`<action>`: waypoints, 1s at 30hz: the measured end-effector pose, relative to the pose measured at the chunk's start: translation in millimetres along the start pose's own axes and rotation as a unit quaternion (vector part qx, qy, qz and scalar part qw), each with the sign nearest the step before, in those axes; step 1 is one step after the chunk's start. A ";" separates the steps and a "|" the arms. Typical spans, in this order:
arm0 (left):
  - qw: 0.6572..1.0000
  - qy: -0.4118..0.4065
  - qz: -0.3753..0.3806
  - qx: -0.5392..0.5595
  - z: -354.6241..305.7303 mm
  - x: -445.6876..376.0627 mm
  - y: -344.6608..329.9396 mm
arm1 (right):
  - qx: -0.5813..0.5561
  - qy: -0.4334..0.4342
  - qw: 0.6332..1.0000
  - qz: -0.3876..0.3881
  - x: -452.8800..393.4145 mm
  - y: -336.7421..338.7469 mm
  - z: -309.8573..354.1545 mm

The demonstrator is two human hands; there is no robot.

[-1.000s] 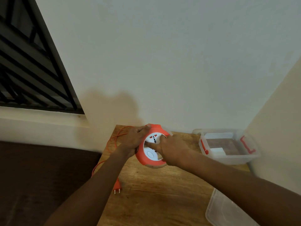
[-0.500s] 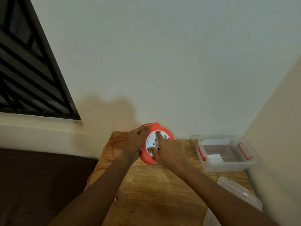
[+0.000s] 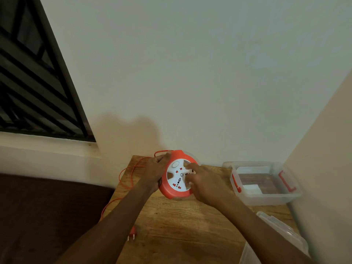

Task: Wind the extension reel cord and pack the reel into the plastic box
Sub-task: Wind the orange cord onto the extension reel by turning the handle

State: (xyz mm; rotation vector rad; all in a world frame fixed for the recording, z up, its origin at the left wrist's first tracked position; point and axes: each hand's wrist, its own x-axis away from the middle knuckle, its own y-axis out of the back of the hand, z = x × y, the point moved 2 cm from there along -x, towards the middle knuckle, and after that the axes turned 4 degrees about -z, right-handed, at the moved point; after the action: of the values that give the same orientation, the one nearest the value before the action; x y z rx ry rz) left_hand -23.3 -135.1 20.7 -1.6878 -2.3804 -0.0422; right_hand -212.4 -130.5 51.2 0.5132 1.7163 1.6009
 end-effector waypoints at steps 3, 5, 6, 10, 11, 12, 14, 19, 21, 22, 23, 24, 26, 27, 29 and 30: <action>1.000 0.005 0.005 -0.004 0.5 0.3 3.0 | 0.055 0.070 0.995 0.047 2.3 -0.8 -2.4; 1.000 0.006 0.016 -0.008 1.8 0.4 4.5 | 0.075 0.105 0.990 0.063 2.6 -0.2 -2.7; 1.000 0.005 0.022 -0.011 2.0 0.9 4.6 | 0.084 0.119 0.987 0.068 2.7 0.4 -2.5; 0.999 -0.005 0.038 -0.009 0.8 5.3 6.7 | 0.117 0.157 0.977 0.083 2.2 7.8 1.9; 0.999 -0.009 0.041 -0.009 0.7 6.1 6.9 | 0.123 0.169 0.974 0.085 1.9 11.4 3.8; 0.999 -0.012 0.043 -0.008 0.5 6.7 6.8 | 0.131 0.185 0.970 0.086 1.7 15.4 5.9; 0.998 -0.018 0.051 -0.015 -0.6 7.8 5.0 | 0.158 0.229 0.956 0.091 1.0 22.8 11.4; 0.992 -0.049 0.089 -0.074 0.4 11.5 -5.0 | 0.226 0.284 0.923 0.125 2.8 24.5 21.8; 0.990 -0.065 0.088 -0.089 2.4 15.1 -7.3 | 0.260 0.281 0.914 0.138 5.8 22.8 22.8; 0.989 -0.072 0.088 -0.091 3.8 16.9 -8.1 | 0.271 0.283 0.909 0.141 8.1 22.2 22.6; 0.989 -0.075 0.089 -0.090 5.1 19.0 -9.0 | 0.277 0.288 0.905 0.144 10.7 22.3 22.4; 0.989 -0.076 0.089 -0.091 6.6 21.3 -9.6 | 0.283 0.295 0.901 0.146 13.4 22.8 21.7; 0.989 -0.074 0.081 -0.095 9.6 24.8 -9.5 | 0.298 0.314 0.891 0.140 17.5 23.5 19.3; 0.990 -0.072 0.073 -0.093 10.9 26.5 -10.2 | 0.308 0.326 0.884 0.133 18.7 24.6 17.3; 0.994 -0.062 0.057 -0.073 11.9 30.5 -13.0 | 0.312 0.336 0.881 0.121 18.9 26.2 14.2; 0.995 -0.057 0.051 -0.062 12.2 32.4 -14.7 | 0.305 0.332 0.885 0.117 18.4 26.3 13.1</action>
State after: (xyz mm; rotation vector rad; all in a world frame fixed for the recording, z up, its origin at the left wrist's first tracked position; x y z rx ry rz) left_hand -49.2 -108.1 16.7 -1.9156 -2.4124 -0.0806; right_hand -219.8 -104.4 72.9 0.5074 2.8146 1.4636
